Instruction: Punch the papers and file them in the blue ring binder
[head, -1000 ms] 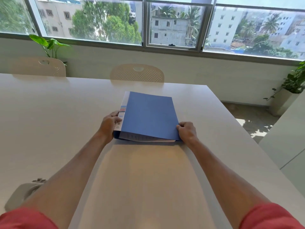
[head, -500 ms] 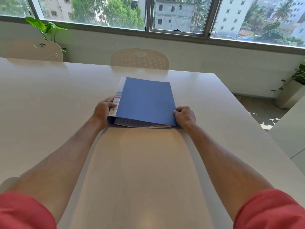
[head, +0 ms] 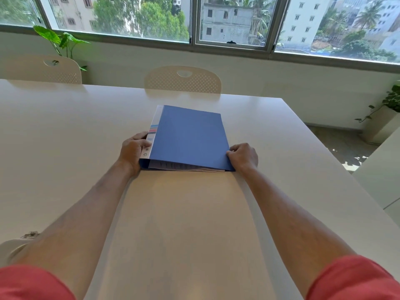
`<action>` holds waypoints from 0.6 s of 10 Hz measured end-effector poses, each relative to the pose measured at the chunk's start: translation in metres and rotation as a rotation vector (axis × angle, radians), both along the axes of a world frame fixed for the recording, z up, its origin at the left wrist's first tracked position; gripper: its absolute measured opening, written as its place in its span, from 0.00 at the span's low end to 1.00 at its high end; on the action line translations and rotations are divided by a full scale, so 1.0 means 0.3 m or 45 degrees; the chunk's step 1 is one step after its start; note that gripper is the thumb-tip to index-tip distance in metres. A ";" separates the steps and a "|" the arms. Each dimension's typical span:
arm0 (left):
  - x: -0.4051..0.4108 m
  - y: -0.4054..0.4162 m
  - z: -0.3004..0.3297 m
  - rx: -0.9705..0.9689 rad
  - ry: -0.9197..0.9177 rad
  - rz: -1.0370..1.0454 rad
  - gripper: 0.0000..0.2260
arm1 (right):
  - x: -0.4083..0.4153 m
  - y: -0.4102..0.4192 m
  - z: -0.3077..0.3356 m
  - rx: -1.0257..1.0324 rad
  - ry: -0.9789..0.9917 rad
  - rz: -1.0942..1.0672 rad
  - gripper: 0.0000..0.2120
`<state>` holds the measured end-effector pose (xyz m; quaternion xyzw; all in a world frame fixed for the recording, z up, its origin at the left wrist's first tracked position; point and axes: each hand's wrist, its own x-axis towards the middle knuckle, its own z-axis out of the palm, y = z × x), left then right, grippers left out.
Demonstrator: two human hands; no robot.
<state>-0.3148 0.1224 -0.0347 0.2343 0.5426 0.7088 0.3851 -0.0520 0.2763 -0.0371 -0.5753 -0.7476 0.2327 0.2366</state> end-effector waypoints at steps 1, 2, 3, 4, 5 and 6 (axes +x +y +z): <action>0.009 -0.007 -0.004 0.019 -0.040 0.105 0.20 | -0.006 -0.019 -0.003 0.050 -0.013 -0.017 0.09; 0.005 -0.012 -0.008 0.063 -0.111 0.138 0.18 | -0.006 -0.022 -0.002 0.055 -0.003 -0.020 0.13; -0.001 -0.023 -0.009 0.136 -0.218 0.143 0.15 | -0.002 -0.019 -0.005 0.078 0.046 -0.041 0.20; 0.005 -0.042 -0.002 0.159 -0.306 0.152 0.12 | -0.003 -0.028 0.009 0.039 0.086 -0.016 0.19; 0.022 -0.056 0.018 0.137 -0.309 0.193 0.10 | 0.001 -0.031 0.019 0.036 0.114 -0.001 0.19; 0.064 -0.093 0.040 0.072 -0.242 0.206 0.08 | 0.039 -0.055 0.032 -0.043 0.212 -0.107 0.23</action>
